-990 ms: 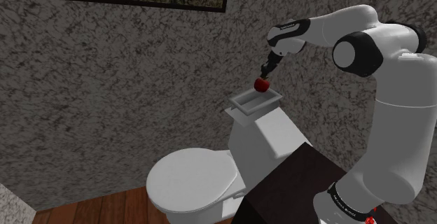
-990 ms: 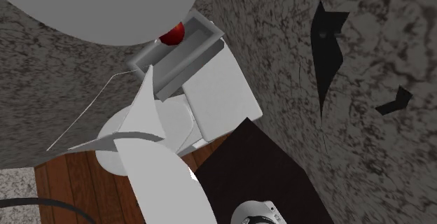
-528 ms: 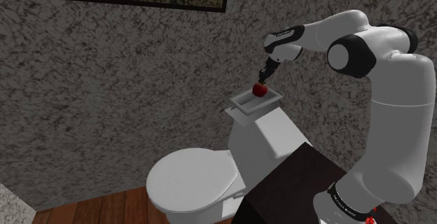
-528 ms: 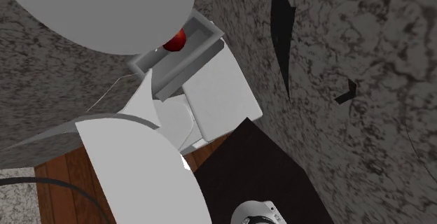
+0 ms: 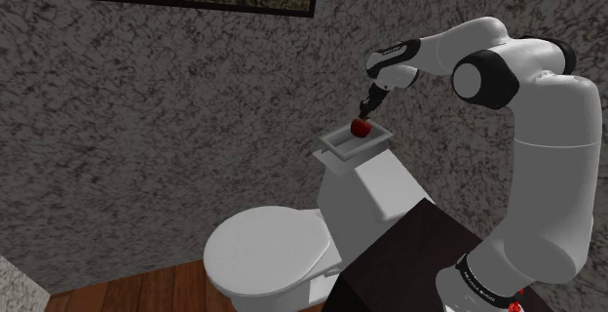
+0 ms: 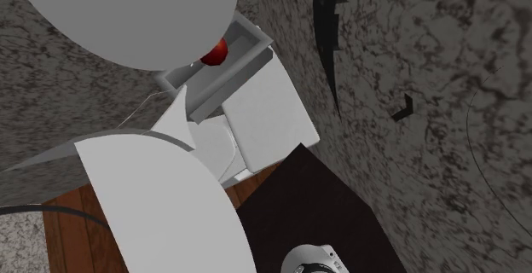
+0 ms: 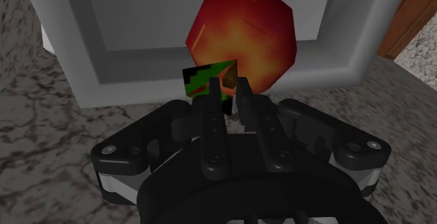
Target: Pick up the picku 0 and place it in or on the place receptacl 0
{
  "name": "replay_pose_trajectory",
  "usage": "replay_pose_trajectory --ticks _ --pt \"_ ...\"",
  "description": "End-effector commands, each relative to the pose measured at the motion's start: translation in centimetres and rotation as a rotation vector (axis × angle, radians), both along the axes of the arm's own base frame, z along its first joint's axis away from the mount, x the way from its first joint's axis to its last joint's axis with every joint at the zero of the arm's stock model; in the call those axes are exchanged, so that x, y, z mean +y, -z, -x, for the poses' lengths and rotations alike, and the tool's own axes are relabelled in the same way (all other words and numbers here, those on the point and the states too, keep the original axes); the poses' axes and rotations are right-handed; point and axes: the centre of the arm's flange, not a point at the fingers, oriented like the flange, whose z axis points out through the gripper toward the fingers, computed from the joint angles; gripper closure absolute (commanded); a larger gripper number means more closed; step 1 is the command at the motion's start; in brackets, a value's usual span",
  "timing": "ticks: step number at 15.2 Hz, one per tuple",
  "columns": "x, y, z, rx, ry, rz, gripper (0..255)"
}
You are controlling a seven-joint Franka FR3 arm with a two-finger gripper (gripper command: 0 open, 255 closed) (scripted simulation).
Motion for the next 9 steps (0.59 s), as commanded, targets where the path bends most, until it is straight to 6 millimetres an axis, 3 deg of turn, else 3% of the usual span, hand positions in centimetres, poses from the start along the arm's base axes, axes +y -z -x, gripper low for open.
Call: replay_pose_trajectory --ticks 1,2,3,8,9 --pt "0.0 0.3 0.1 0.005 -0.001 -0.002 255" --pt "0.0 0.3 0.1 0.005 -0.001 -0.002 255" --pt "0.1 0.3 0.1 0.005 -0.001 -0.002 0" --pt "0.0 0.3 0.1 0.005 -0.001 -0.002 0" --pt "-0.1 -1.0 0.3 0.005 -0.001 -0.002 0"
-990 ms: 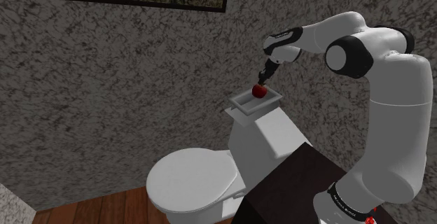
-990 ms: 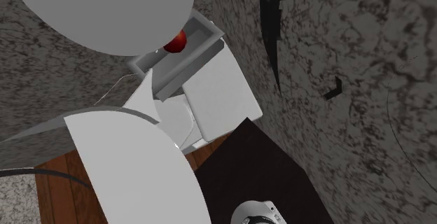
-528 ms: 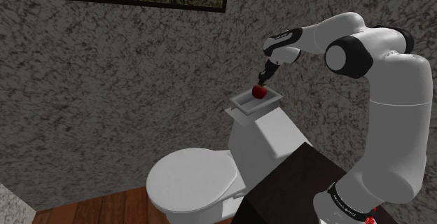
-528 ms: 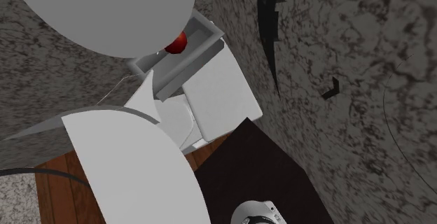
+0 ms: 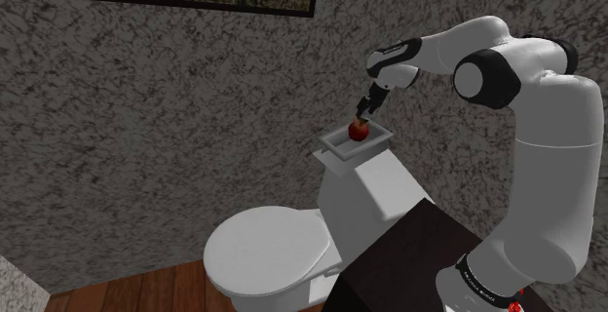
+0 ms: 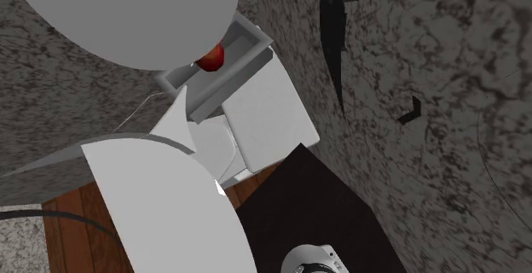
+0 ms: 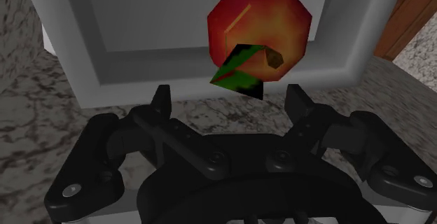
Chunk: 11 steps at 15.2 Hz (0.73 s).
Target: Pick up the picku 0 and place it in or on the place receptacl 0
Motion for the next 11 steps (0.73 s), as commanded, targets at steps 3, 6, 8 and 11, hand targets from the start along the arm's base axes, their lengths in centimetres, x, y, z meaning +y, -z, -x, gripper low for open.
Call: replay_pose_trajectory --ticks 3,6,8,11 --pt "-0.5 -4.2 0.8 0.0 0.0 0.0 0" --pt "-0.5 -4.2 0.8 0.0 0.0 0.0 0" --pt "-0.5 -4.2 0.8 0.0 0.0 0.0 0" --pt "-0.5 -4.2 0.8 0.0 0.0 0.0 0"
